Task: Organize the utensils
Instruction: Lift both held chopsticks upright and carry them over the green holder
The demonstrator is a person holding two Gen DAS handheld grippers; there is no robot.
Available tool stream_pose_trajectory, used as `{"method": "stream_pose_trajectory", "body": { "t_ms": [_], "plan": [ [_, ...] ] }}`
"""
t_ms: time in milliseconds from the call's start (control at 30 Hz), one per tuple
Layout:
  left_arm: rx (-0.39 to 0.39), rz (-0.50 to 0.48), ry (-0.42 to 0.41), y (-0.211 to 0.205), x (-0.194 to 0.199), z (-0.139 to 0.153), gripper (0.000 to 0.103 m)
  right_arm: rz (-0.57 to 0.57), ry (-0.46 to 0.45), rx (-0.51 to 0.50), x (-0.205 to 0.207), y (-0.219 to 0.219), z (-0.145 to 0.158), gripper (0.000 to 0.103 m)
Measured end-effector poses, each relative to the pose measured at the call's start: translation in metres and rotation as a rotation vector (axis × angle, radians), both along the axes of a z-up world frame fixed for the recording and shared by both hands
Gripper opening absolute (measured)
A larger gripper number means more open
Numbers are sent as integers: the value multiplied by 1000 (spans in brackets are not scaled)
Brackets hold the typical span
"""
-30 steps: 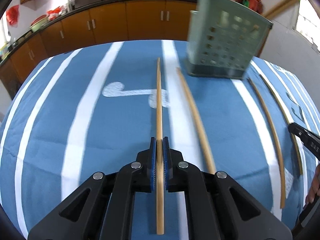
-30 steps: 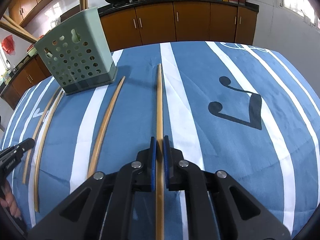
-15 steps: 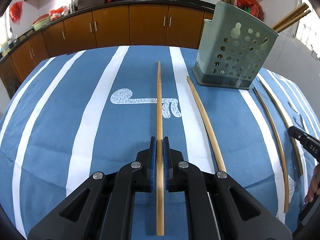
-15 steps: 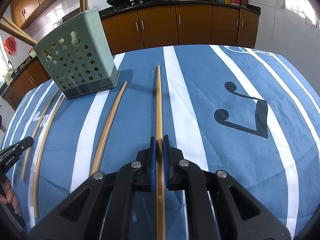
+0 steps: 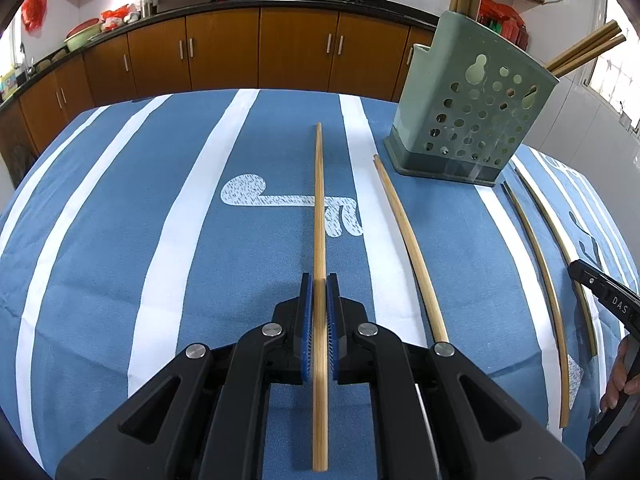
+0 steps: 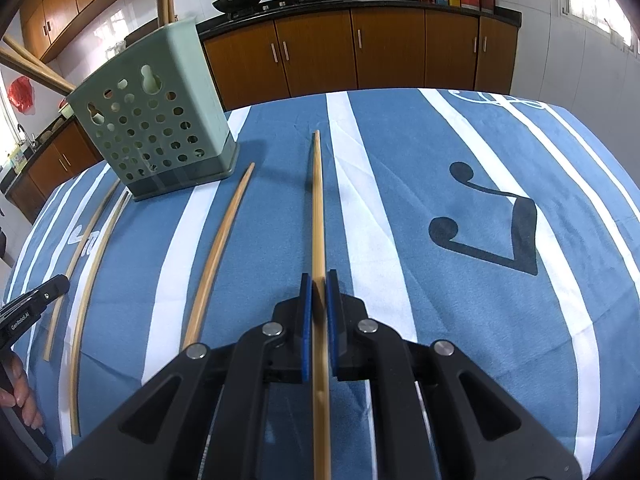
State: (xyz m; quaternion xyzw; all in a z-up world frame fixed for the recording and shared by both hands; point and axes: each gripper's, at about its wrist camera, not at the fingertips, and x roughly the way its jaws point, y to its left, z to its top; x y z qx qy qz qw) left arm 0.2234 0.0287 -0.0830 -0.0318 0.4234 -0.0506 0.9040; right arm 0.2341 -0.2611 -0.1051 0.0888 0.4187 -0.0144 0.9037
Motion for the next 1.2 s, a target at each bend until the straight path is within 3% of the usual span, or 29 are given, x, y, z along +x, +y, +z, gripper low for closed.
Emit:
{"method": "stream_pose_trajectory", "body": {
  "t_ms": [600,833,1200],
  "plan": [
    [-1,1,-1,0,0,0,8,0,0,5,0,0,0,9],
    [82,-17,-3,-11,-6,1,8,5,3,-17,-6,4,1,9],
    [115,-53,-5,-18,-29,1,8,21,7,-29,-26,6,1,9]
  ]
}}
